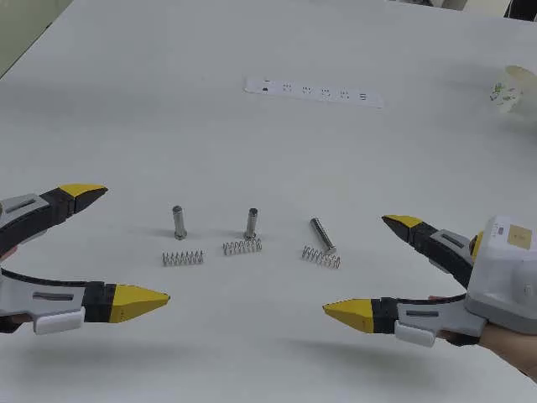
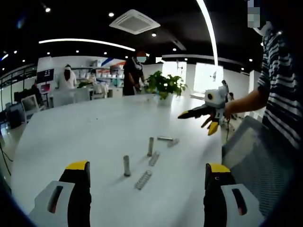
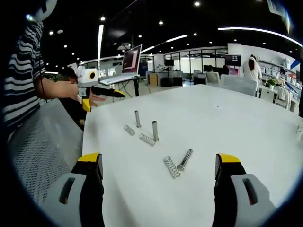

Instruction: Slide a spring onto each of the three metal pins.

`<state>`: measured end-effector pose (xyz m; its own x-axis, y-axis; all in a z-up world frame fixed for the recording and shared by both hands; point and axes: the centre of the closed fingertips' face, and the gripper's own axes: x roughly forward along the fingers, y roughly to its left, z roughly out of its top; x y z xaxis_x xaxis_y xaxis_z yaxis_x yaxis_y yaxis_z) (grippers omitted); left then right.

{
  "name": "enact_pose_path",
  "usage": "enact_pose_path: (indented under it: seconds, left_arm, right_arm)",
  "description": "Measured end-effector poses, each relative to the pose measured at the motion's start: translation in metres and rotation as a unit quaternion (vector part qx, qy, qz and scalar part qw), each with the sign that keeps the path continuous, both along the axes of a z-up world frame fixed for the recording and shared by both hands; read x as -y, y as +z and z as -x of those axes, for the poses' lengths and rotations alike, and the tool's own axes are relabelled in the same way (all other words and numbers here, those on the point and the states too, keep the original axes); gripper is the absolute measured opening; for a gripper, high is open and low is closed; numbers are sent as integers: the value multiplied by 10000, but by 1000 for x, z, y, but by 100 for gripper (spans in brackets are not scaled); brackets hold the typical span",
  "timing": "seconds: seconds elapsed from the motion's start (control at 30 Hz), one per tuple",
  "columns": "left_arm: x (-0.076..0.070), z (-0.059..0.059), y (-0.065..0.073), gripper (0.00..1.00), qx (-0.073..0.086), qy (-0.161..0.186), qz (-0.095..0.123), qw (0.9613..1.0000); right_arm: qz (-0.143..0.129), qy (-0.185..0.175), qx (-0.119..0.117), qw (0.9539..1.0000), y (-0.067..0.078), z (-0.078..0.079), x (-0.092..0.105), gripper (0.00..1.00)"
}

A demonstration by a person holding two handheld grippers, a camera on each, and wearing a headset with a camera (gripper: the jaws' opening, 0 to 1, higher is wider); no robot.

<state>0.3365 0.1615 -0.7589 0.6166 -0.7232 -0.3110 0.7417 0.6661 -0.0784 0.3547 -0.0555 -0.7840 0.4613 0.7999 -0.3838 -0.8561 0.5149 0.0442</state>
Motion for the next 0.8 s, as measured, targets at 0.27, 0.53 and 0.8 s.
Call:
enact_pose_path:
  seconds: [0.27, 0.53, 0.8]
  left_arm:
    - [0, 1, 0, 98, -5, 3, -9, 10000]
    - [-2, 1, -2, 98, -21, 7, -33, 10000]
    - [-1, 2, -2, 98, -31, 8, -26, 10000]
  right_arm:
    - [9, 13, -22, 10000, -2, 3, 0, 98]
    - [8, -3, -4, 10000, -1, 2, -1, 98]
    - [17, 21, -20, 10000, -2, 3, -1, 98]
